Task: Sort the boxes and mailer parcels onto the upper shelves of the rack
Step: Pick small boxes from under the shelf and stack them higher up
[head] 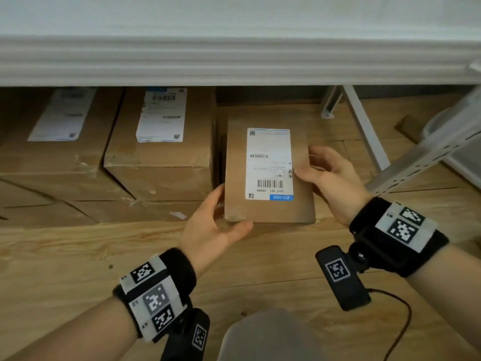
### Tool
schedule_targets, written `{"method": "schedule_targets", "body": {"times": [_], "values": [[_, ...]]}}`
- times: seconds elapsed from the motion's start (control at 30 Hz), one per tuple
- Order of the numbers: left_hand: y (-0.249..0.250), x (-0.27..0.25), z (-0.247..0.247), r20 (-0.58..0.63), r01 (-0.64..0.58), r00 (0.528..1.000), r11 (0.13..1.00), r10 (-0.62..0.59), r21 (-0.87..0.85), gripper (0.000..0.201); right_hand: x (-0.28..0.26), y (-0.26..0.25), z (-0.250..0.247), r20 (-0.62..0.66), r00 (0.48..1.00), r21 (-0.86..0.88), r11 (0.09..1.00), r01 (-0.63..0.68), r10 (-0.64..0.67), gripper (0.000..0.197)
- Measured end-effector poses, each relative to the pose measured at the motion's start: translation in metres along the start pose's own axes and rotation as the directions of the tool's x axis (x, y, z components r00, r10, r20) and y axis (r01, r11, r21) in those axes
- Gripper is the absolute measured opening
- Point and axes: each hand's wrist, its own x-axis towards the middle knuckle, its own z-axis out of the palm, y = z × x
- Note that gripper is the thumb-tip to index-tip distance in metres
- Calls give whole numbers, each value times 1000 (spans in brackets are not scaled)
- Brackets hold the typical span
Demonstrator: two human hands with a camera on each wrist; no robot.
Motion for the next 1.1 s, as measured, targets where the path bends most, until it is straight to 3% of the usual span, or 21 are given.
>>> {"method": "schedule_targets", "body": {"times": [0.13,0.27,0.43,0.63,0.77,0.97,1.1], "values": [[-7,6,3,-51,-4,999,1000,2,-28,70,-4,12,4,94,994,-7,999,-49,49,66],[-16,8,6,-107,31,994,999,-32,-12,63,-11,23,8,109,987,9,993,-117,116,74],[-18,15,11,-169,165,970,983,-176,-74,86,-10,24,12,96,989,33,992,-118,114,65],[-4,34,15,-160,239,945,937,-284,-256,61,10,10,16,51,994,34,994,-100,98,63],[4,37,15,-157,282,926,906,-344,-316,76,18,5,22,13,998,0,998,-69,69,67],[2,38,8,-194,376,859,840,-474,-391,92,19,14,32,4,1000,-39,999,-9,9,68],[-3,40,4,-204,380,858,850,-471,-364,99,17,18,36,-24,999,-117,993,32,-35,64]]}}
